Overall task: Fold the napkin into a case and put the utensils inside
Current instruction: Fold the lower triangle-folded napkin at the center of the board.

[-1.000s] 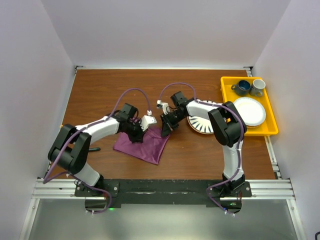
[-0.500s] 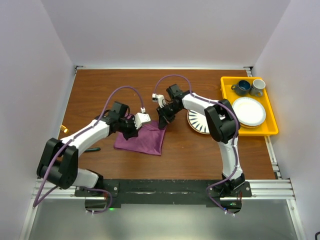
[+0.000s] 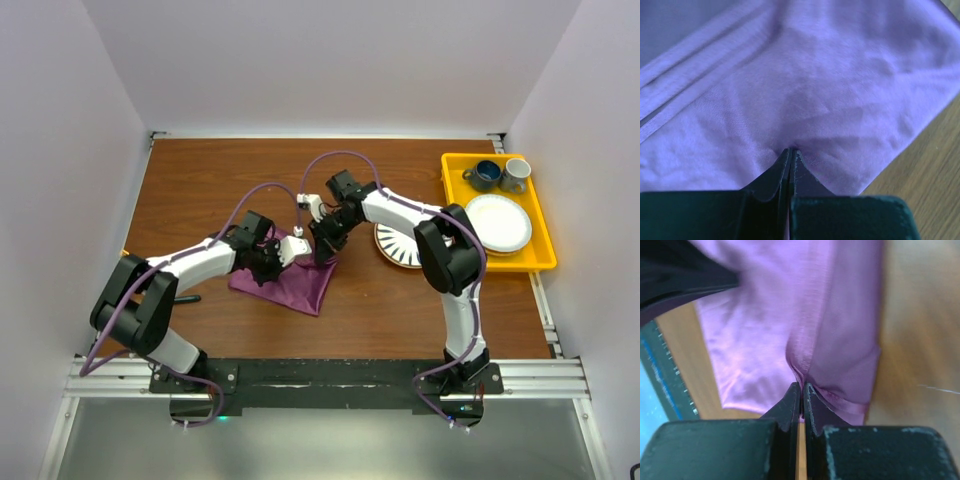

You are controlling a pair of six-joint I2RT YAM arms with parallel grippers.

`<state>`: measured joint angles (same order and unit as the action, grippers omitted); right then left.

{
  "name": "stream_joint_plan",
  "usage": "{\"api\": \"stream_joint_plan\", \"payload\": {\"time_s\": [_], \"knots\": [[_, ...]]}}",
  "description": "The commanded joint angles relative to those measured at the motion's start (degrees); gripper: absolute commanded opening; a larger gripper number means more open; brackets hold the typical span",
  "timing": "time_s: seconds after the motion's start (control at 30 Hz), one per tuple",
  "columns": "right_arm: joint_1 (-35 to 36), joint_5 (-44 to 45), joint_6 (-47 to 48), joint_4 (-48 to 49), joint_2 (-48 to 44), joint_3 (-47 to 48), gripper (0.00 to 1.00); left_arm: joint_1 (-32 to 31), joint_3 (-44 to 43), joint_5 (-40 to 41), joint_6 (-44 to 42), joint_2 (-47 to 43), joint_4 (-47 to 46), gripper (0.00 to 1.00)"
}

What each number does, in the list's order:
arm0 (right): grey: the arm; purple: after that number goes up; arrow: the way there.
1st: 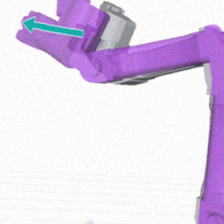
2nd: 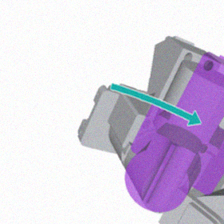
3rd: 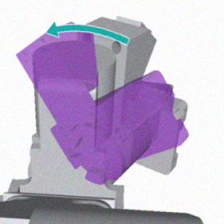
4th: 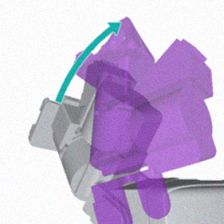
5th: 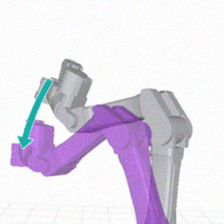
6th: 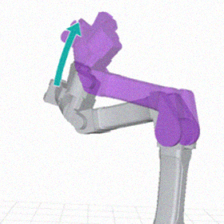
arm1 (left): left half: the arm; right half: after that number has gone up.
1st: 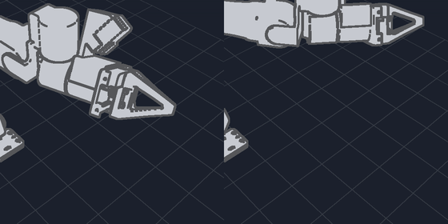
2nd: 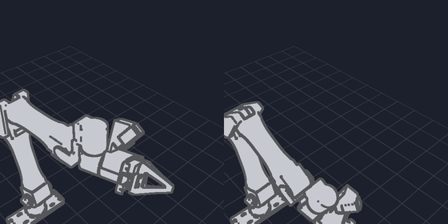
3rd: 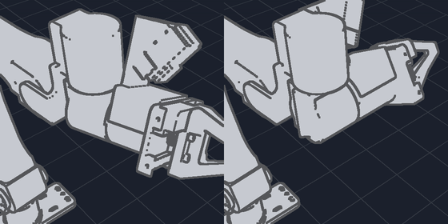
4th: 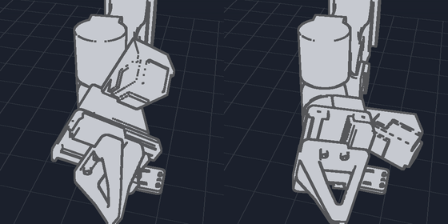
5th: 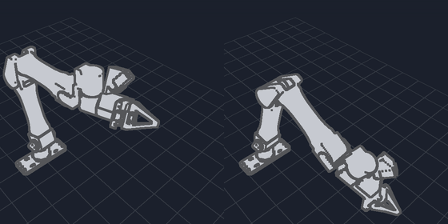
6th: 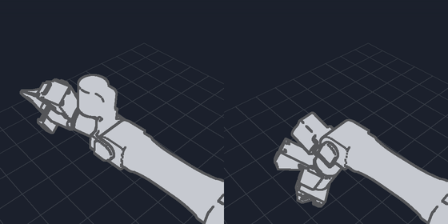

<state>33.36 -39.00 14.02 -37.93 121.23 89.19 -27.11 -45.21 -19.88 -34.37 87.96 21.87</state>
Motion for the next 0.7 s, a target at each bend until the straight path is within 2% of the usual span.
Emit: {"api": "stream_joint_plan", "payload": {"time_s": [0.0,0.2,0.47,0.63,0.67], "knots": [[1.97,-1.6,1.18,-1.09,-4.68,-1.91,0.0,-0.13,2.4,3.62,2.82,0.1,-0.51,0.0],[2.84,-0.55,1.18,-1.44,-5.83,-4.89,0.0,-0.13,3.73,3.89,3.96,-1.04,-0.86,0.0],[2.94,6.47,1.97,2.16,-2.76,-9.47,0.0,-0.13,5.04,3.36,5.8,-2.7,-0.86,0.0],[2.85,10.7,3.55,2.51,-1.26,-7.98,0.0,3.2,3.3,-1.38,9.13,-7.17,-1.12,0.0],[2.76,11.31,3.99,2.51,-0.56,-7.54,0.0,4.25,2.68,-4.35,10.02,-8.15,-1.39,0.0]]}}
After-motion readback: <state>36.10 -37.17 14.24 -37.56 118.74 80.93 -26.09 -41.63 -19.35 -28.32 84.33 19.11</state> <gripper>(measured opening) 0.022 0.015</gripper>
